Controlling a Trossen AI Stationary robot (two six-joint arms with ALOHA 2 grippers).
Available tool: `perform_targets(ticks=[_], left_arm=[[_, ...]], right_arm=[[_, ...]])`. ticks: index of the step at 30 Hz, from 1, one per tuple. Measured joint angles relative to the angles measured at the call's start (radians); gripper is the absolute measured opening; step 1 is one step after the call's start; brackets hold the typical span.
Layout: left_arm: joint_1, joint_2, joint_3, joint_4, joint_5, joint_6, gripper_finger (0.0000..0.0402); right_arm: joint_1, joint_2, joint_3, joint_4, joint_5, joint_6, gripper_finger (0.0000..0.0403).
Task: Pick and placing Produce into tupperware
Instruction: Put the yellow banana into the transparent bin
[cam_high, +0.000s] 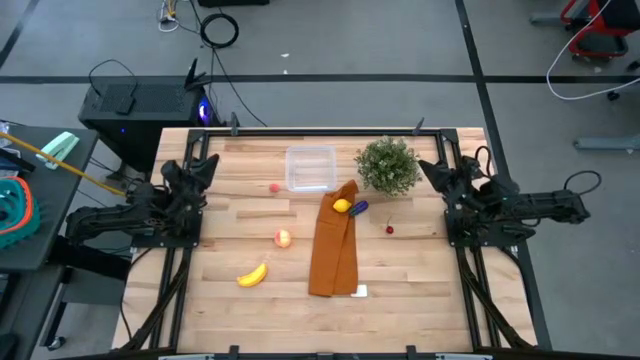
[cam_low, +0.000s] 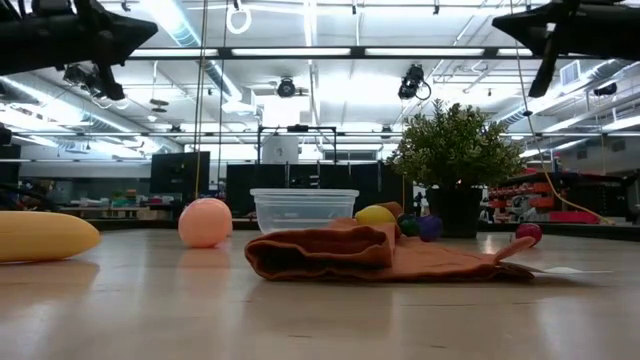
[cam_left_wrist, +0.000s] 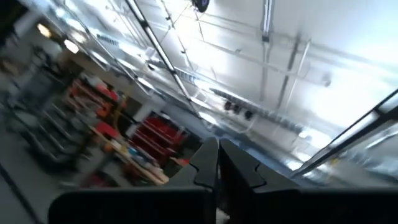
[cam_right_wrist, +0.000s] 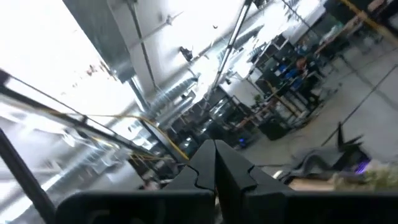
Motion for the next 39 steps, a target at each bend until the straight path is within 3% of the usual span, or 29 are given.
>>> perform_targets(ticks=[4,10,20,26,31,36,39], left_arm=[[0.0,0.0,0.006,-0.014,0.048,-0.057,0.0028],[0.0,0.0,0.066,-0.01,0.031,0.02,0.0023],[0.0,0.053,0.18,-0.014,0.1,0.053,0.0043],[0.0,0.212,0.306,-0.017,0.131,0.139,0.0069],[0.0,0.361,0.465,-0.173,0.137,0.21,0.0105],[-0.029,0.487,0.665,-0.567,0.188,0.2,0.0139],[-0.069,0.561,0.781,-0.721,0.204,0.207,0.0151]], right_arm=[[0.0,0.056,0.0,0.007,-0.013,0.122,0.0014],[0.0,0.12,0.0,0.03,-0.013,0.333,0.002],[0.0,0.183,0.0,0.306,0.05,0.274,0.0021],[0.0,0.257,0.135,0.279,0.001,0.142,0.003],[0.0,0.364,0.375,0.061,-0.074,-0.047,0.0065],[0.0,0.457,0.675,-0.449,-0.194,-0.091,0.0098],[0.0,0.524,0.854,-0.738,-0.27,-0.093,0.0106]])
